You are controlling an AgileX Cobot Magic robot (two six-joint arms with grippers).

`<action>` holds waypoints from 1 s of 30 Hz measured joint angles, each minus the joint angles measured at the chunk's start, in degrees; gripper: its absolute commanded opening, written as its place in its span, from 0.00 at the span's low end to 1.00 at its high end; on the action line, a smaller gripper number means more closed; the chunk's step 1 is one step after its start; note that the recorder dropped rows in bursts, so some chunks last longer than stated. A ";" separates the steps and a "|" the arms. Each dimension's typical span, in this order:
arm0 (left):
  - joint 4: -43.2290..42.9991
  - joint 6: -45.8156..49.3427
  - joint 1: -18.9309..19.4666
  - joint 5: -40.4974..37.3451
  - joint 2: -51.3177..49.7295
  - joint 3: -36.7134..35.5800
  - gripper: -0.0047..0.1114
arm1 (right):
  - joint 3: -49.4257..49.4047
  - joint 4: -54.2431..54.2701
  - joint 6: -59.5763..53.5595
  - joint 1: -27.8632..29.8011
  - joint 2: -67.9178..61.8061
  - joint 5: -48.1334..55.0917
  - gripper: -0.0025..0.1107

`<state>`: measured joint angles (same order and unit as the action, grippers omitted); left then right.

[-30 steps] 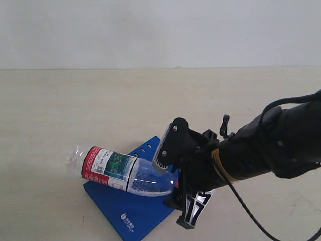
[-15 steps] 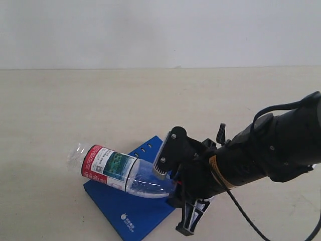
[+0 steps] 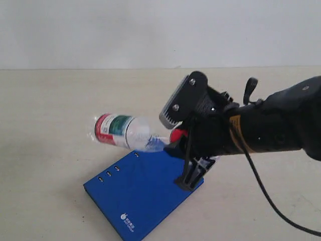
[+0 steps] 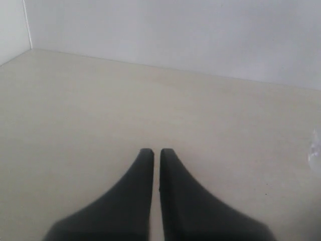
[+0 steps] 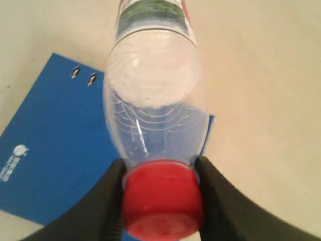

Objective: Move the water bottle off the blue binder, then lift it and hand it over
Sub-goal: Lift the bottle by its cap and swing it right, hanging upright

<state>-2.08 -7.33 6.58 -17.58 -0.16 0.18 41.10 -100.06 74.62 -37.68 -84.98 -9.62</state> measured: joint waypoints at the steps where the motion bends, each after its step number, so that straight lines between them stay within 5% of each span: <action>1: 0.00 0.00 0.00 0.00 0.00 0.00 0.08 | 0.00 0.00 0.44 0.00 1.35 1.35 0.02; 7: 0.00 0.00 0.00 0.00 0.00 0.00 0.08 | 0.00 0.96 2.66 0.00 6.05 13.75 0.02; 13: 0.00 0.00 0.00 0.00 0.00 0.00 0.08 | 0.00 14.26 -1.98 0.00 6.48 32.98 0.02; 20: 0.00 0.00 0.00 0.00 0.00 0.00 0.08 | 8.44 38.90 -29.13 0.00 6.48 53.60 0.02; 30: 0.00 0.00 0.00 0.00 0.00 0.00 0.08 | 24.61 66.84 -56.56 0.00 6.48 69.05 0.02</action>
<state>-2.08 -7.33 6.58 -17.58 -0.16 0.18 65.71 -33.21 18.06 -37.68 -78.50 59.42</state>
